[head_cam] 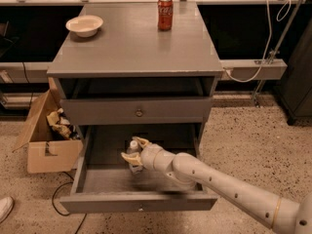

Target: Place blue plastic bottle into middle drawer

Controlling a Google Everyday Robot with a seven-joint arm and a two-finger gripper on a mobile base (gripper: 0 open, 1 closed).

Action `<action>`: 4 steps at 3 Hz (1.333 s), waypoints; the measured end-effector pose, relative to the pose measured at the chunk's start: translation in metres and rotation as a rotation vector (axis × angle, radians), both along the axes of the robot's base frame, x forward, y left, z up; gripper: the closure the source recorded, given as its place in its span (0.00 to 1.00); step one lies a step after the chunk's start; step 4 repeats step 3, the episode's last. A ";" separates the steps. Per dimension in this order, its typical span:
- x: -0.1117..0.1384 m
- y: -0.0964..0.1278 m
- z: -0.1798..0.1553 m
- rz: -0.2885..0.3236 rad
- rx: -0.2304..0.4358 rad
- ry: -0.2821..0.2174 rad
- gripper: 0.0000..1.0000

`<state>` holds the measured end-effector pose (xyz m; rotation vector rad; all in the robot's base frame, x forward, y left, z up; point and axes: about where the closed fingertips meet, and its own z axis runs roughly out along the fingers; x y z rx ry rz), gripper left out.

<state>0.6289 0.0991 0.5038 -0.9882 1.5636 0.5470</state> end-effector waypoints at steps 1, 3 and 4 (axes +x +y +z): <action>-0.002 -0.008 0.009 0.003 0.012 -0.004 0.00; -0.038 -0.101 0.051 -0.111 -0.007 0.033 0.00; -0.038 -0.101 0.051 -0.111 -0.007 0.033 0.00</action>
Offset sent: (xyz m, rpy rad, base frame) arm -0.0289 -0.0936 0.0504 0.0034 0.0172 -0.0770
